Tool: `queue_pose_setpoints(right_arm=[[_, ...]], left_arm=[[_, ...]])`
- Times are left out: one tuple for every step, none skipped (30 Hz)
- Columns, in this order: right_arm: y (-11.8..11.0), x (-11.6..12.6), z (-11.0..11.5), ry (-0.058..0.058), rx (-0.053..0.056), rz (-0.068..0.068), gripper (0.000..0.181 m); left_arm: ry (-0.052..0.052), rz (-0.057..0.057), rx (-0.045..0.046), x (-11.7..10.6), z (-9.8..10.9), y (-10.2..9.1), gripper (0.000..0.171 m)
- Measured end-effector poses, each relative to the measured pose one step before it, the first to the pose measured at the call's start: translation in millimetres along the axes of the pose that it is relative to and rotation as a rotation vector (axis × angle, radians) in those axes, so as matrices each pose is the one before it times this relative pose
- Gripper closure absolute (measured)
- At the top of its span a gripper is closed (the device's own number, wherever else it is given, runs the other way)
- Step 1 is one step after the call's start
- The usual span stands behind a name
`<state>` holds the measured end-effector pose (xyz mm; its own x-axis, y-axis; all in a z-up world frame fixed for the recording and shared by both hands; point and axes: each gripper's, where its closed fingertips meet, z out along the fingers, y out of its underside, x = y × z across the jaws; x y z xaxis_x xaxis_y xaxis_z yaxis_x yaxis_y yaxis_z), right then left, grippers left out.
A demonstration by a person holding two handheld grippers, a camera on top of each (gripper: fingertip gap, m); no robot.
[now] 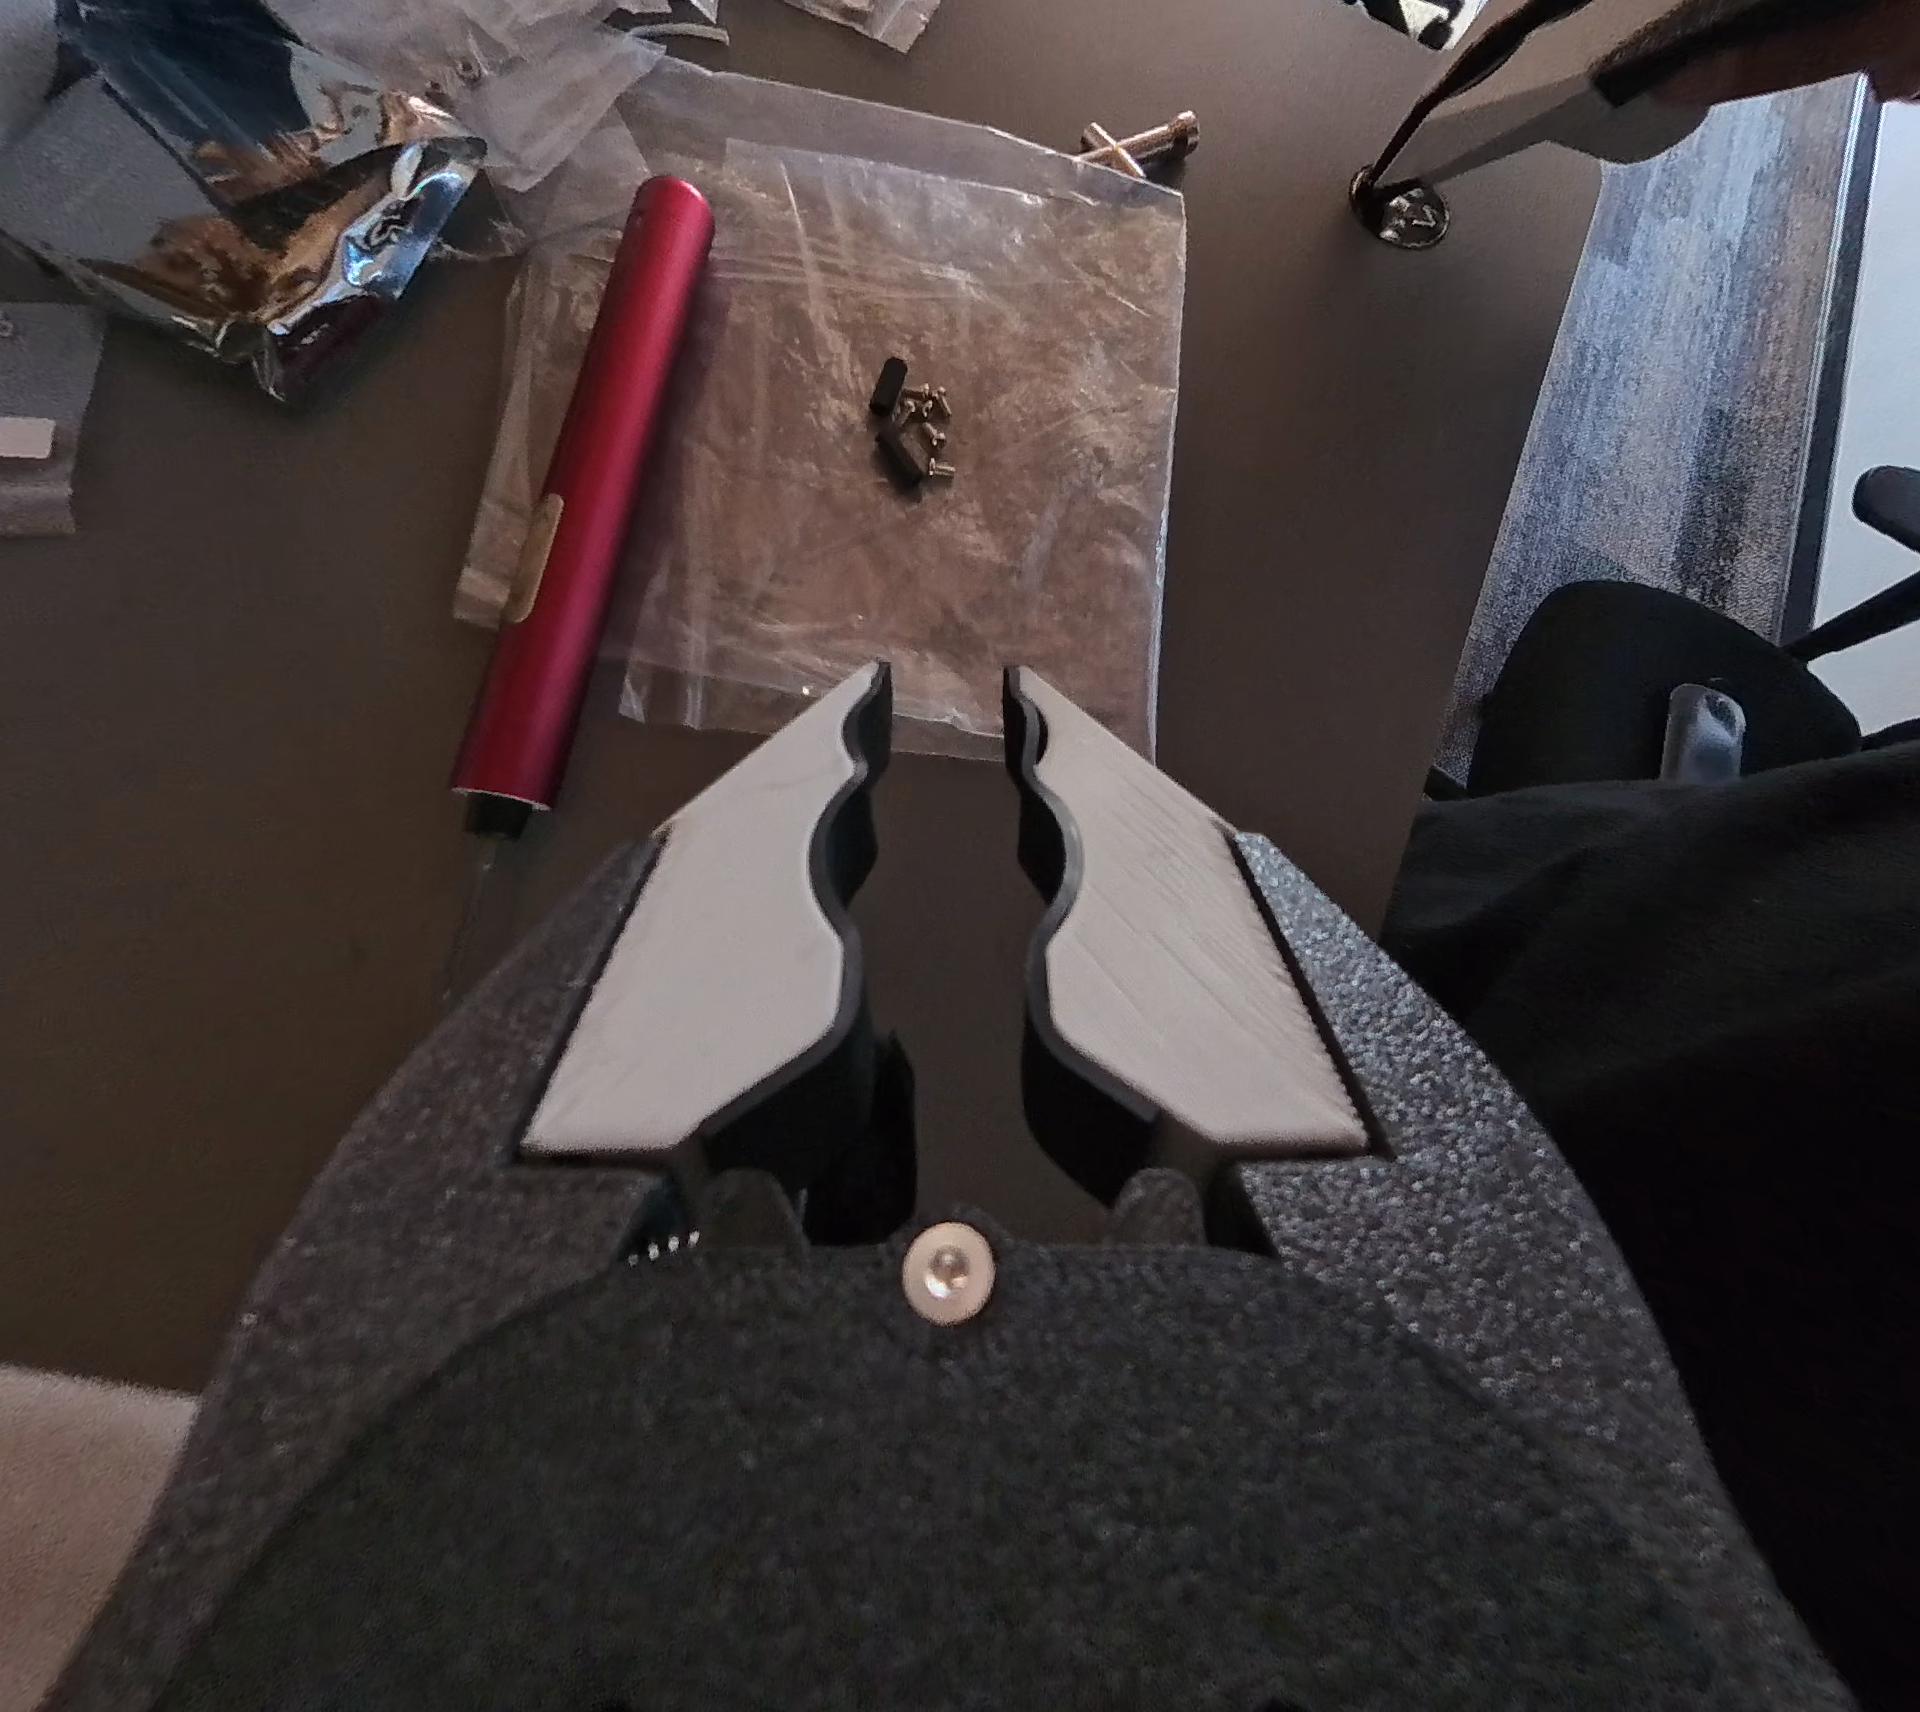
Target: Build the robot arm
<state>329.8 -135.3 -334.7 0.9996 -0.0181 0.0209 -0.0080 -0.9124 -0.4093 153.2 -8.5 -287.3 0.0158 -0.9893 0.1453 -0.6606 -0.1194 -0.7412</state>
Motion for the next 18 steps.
queue_pose_setpoints(right_arm=[[-0.10,-0.19,0.08,0.0048,-0.0068,-0.0008,0.181],[0.03,0.07,-0.18,0.0032,-0.0051,0.0010,0.181],[0.06,-0.03,-0.15,-0.0001,-0.0027,0.0059,0.181],[-0.07,-0.08,-0.17,-0.0023,-0.0002,0.0067,0.181],[0.02,0.08,-0.30,-0.0044,0.0014,0.0089,0.181],[-0.05,-0.20,-0.17,-0.0036,0.0015,0.0102,0.181],[-0.07,0.06,-0.17,0.0008,0.0018,0.0053,0.181],[-0.07,0.04,0.05,0.0046,0.0026,0.0003,0.181],[-0.11,0.15,-0.16,0.0057,0.0024,-0.0018,0.181],[0.00,0.01,-0.22,0.0044,0.0023,-0.0024,0.181],[-0.05,0.03,-0.29,0.0017,0.0035,-0.0022,0.181],[-0.02,-0.03,-0.18,-0.0006,0.0041,0.0013,0.181],[-0.12,0.00,-0.25,-0.0010,0.0031,0.0028,0.181],[-0.13,0.02,-0.03,-0.0012,0.0031,0.0006,0.181],[-0.01,0.16,-0.08,-0.0021,0.0034,0.0026,0.181],[-0.03,-0.15,-0.18,-0.0022,0.0034,0.0040,0.181],[-0.22,-0.07,0.01,-0.0013,0.0031,0.0014,0.181],[-0.11,-0.08,-0.16,0.0003,0.0015,0.0007,0.181]], left_arm=[[0.0003,0.0005,0.00138,0.36,-0.37,-0.26,0.151],[0.0029,-0.0010,0.00075,0.83,-0.33,-0.24,0.151],[0.0038,-0.0017,-0.00057,1.13,-0.55,-0.19,0.151],[0.0035,-0.0001,0.00204,1.20,-1.54,-0.68,0.151],[0.0043,0.0032,0.00472,1.33,-1.68,-1.12,0.151],[0.0042,0.0065,0.00330,1.43,-1.40,-0.66,0.151],[0.0014,0.0085,0.00007,0.86,-0.65,0.14,0.151],[-0.0010,0.0083,-0.00248,0.19,-0.45,0.62,0.151],[-0.0011,0.0059,-0.00318,-0.20,-0.22,0.90,0.151],[-0.0004,0.0026,-0.00224,-0.37,-0.20,0.72,0.151],[-0.0006,-0.0002,0.00006,-0.45,-0.19,0.09,0.151],[-0.0004,-0.0015,0.00210,-0.31,-0.17,-0.35,0.151],[-0.0006,-0.0013,0.00334,-0.26,-0.09,-0.37,0.151],[-0.0018,-0.0010,0.00406,-0.31,-0.45,-0.50,0.151],[-0.0016,-0.0005,0.00410,-0.08,-0.77,-0.58,0.151],[-0.0008,-0.0002,0.00287,0.08,-0.78,-0.33,0.151],[-0.0011,0.0001,0.00178,-0.08,-0.87,-0.19,0.151],[-0.0006,0.0006,0.00047,0.02,-0.84,0.29,0.151]])
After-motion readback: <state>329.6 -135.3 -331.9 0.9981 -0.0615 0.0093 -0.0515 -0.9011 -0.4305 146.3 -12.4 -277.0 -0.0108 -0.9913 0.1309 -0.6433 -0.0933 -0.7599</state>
